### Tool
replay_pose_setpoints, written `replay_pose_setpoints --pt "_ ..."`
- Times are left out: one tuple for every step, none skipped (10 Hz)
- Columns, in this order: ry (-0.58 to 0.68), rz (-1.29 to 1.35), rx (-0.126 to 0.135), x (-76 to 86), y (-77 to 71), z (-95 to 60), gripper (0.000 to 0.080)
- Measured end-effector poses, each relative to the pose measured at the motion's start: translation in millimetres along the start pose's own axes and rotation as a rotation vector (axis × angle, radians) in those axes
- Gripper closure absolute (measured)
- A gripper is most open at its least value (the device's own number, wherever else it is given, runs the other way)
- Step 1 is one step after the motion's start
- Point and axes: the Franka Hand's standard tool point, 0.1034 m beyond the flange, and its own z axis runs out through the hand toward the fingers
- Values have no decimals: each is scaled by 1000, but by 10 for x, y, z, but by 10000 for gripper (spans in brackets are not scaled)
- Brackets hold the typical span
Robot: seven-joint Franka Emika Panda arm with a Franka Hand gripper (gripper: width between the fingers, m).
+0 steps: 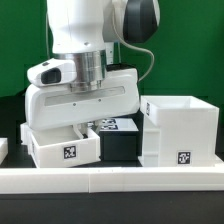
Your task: Assemble drawer
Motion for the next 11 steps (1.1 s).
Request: replay_pose_setpoints --pt "-1 -9 0 -2 1 2 757" --pt "-1 -97 -4 -2 7 2 757" --pt "3 -226 -18 11 16 -1 757" --pt "-2 -360 -25 3 32 1 757" --pt "-11 -446 -22 -40 33 21 757" --pt "-6 -461 -29 -37 19 16 757" --pt "-15 -530 -26 -61 25 30 757" --pt "-17 -572 -25 -71 35 35 757" --pt "-23 -645 -25 -86 46 41 757" --pt "-29 -717 -27 -95 61 45 757" --pt "-34 -798 -34 -101 65 47 757"
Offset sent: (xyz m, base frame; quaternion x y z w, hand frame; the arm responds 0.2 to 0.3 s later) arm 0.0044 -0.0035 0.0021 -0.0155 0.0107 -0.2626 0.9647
